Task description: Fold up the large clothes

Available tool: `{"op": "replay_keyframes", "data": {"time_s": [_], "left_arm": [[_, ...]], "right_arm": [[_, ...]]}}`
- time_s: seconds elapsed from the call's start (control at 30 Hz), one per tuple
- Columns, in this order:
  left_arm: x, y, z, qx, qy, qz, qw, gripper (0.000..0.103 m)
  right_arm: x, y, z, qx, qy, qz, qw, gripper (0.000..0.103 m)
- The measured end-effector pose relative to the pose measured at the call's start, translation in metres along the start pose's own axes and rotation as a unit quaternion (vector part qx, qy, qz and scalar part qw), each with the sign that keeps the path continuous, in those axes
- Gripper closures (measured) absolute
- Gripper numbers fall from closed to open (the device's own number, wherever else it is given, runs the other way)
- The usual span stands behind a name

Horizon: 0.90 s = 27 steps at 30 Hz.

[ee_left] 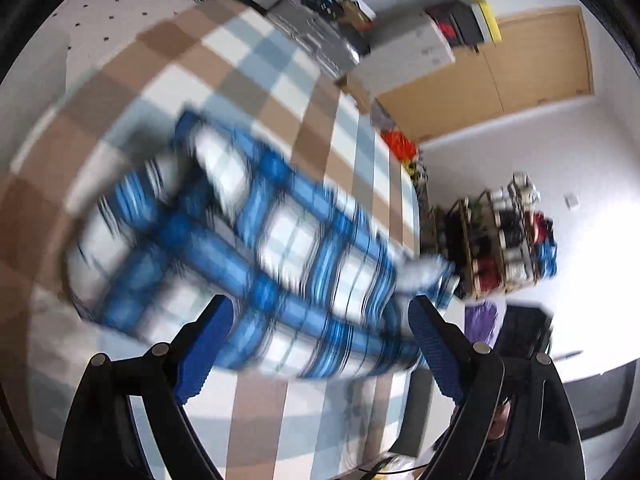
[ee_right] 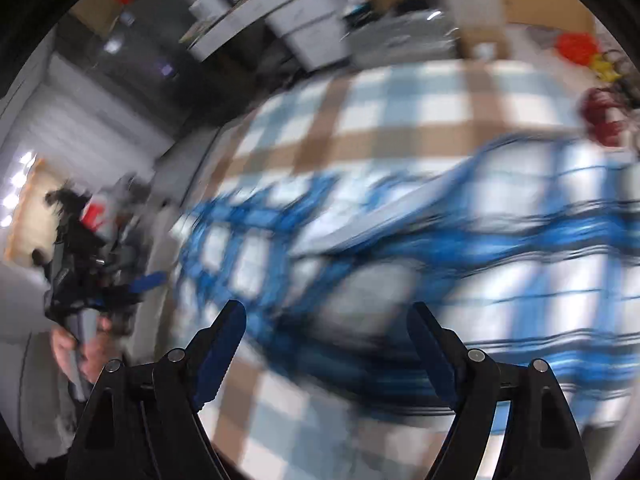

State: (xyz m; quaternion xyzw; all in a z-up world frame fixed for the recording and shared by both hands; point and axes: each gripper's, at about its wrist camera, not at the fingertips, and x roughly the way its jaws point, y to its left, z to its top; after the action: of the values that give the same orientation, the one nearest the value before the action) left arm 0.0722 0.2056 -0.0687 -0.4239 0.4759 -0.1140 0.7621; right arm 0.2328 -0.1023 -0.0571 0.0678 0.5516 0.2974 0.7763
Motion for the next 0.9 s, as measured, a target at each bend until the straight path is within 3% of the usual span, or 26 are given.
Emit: {"op": "replay_keyframes", "data": {"time_s": [0.13,0.2,0.3,0.4,0.47,0.6,0.77,0.9], "left_arm": [[0.014,0.019,-0.014,0.007,0.0,0.018,0.9998,0.017],[0.013,0.028,-0.011,0.01,-0.006,0.035,0.9993,0.017],[0.009,0.038,-0.002,0.0,0.0,0.015,0.9999,0.017],[0.004,0.05,0.002,-0.014,-0.001,0.008,0.9999,0.017],[0.007,0.053,0.007,-0.015,0.021,0.001,0.9997,0.017],[0.006,0.054,0.016,-0.021,0.018,-0.004,0.9996,0.017],[0.013,0.044,0.02,0.0,0.014,0.013,0.9998,0.017],[0.023,0.028,0.023,0.03,0.006,0.033,0.999,0.017]], "right_arm": [[0.056,0.048,0.003,-0.09,0.04,-0.09,0.991,0.02],[0.083,0.065,0.008,-0.121,0.068,-0.106,0.985,0.02],[0.108,0.073,0.018,-0.158,0.086,-0.145,0.973,0.022],[0.128,0.063,0.04,-0.14,0.086,-0.145,0.976,0.031],[0.133,0.052,0.064,-0.097,0.069,-0.12,0.986,0.034],[0.123,0.034,0.109,0.008,0.001,-0.022,1.0,0.039],[0.095,0.004,0.144,0.098,-0.116,0.027,0.988,0.037],[0.079,-0.006,0.14,0.101,-0.126,0.035,0.986,0.037]]}}
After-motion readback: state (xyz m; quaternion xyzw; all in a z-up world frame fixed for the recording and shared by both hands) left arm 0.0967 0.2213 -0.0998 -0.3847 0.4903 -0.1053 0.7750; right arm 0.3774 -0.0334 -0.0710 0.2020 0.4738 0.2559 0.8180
